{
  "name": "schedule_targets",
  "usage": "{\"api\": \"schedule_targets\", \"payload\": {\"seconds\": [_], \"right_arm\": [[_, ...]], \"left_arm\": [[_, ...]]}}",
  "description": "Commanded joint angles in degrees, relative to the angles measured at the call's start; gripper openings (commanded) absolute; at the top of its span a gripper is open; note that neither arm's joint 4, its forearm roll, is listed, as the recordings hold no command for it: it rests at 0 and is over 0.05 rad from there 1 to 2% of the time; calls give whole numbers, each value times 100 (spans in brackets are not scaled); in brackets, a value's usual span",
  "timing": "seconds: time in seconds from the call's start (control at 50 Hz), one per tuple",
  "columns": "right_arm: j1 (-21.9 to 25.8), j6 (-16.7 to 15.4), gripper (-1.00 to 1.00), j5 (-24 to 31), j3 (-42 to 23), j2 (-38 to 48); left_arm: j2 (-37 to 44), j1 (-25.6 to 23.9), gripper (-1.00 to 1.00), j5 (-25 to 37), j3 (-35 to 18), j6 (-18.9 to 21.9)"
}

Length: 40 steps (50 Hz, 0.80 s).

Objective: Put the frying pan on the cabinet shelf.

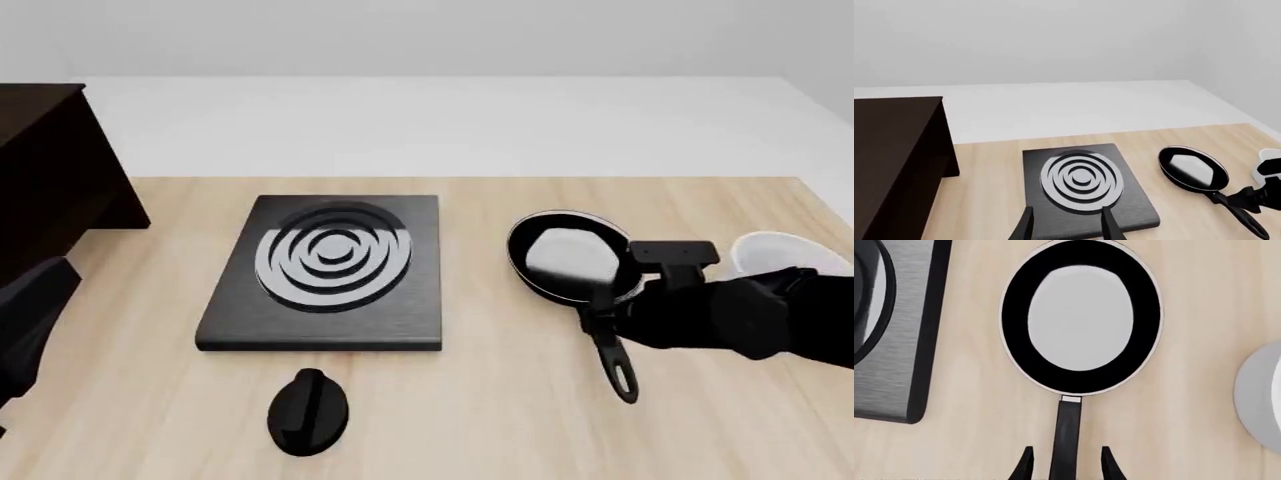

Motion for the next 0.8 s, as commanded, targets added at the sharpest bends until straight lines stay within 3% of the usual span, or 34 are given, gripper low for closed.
{"api": "schedule_targets", "payload": {"seconds": [0.02, 0.3, 0.64, 0.8], "right_arm": [[46, 89, 100, -172, 255, 94], [170, 300, 100, -594, 656, 270], [136, 221, 100, -692, 580, 479], [312, 329, 100, -768, 718, 502]], "left_arm": [[4, 1, 100, -18, 22, 1], [14, -14, 100, -47, 55, -9], [18, -8, 100, -23, 28, 1], [10, -13, 100, -34, 47, 8]]}}
